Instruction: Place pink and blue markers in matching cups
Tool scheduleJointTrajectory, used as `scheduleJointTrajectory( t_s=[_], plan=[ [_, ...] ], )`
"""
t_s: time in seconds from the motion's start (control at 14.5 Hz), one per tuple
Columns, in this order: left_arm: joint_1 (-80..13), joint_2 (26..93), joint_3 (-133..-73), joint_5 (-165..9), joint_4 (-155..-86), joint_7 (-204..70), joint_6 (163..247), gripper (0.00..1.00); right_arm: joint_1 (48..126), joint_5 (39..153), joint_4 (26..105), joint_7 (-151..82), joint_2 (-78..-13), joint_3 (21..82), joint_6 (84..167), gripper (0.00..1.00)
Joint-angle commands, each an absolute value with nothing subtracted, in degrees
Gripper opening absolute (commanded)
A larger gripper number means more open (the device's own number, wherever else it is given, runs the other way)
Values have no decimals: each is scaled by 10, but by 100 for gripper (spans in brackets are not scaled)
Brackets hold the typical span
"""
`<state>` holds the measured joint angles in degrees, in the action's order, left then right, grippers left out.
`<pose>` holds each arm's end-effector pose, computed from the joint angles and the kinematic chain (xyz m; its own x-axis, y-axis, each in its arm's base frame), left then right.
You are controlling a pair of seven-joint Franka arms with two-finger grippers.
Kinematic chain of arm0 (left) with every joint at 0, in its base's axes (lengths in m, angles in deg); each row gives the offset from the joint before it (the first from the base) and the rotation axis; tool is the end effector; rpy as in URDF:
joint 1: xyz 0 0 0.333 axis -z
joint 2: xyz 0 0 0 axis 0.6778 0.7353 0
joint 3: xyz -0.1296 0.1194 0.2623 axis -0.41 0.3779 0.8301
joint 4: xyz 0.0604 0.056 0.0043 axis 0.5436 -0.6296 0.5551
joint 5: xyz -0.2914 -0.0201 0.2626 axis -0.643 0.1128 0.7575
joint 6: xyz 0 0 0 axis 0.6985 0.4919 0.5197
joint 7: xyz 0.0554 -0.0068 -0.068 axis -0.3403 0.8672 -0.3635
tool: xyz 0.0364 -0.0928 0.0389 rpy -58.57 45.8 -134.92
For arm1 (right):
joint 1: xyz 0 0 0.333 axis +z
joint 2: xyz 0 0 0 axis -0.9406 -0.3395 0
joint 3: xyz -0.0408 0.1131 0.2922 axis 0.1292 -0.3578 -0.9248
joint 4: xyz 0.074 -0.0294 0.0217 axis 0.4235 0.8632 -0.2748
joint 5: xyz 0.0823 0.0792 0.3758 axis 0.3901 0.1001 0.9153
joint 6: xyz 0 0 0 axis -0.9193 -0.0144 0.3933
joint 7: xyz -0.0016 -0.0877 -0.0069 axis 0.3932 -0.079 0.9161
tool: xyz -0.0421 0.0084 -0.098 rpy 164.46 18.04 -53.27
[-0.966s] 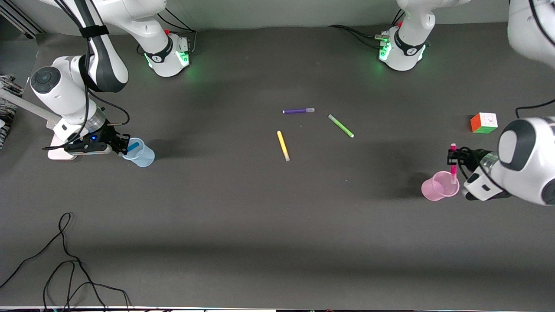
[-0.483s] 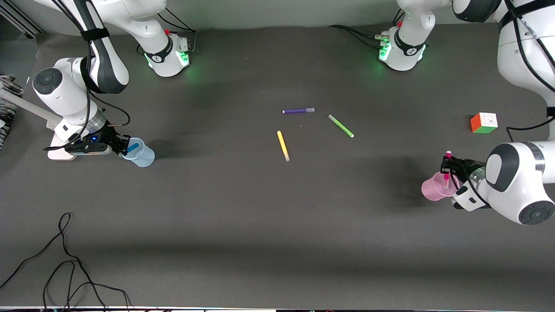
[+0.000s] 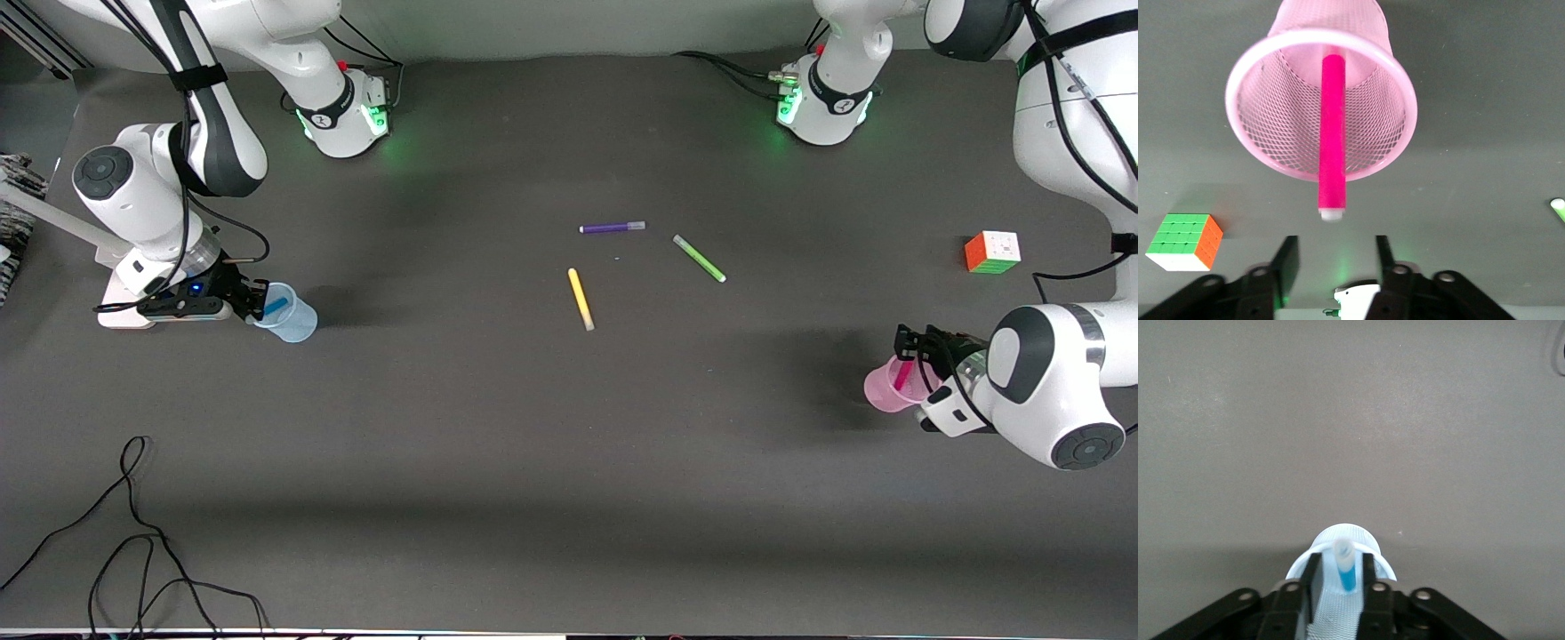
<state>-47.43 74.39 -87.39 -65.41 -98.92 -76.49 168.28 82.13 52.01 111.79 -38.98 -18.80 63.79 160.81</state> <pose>0.6470 0.0351 0.2698 0.7878 -0.0238 -0.6155 -0.0240 -0.9997 0.0080 0.4654 -0.0416 0.3080 0.9894 0.0192 0.1441 0.0105 -0.9981 0.0607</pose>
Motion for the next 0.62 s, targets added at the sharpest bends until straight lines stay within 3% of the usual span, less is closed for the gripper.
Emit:
scheduleJointTrajectory(
  t_s=[0.0, 0.55],
  plan=[
    [-475, 725, -872, -652, -964, -778, 1654, 100, 824, 508, 1118, -384, -183, 643, 1611, 100],
    [-477, 552, -872, -654, -996, -780, 1669, 100, 825, 509, 1068, -391, -137, 637, 1511, 100]
  ],
)
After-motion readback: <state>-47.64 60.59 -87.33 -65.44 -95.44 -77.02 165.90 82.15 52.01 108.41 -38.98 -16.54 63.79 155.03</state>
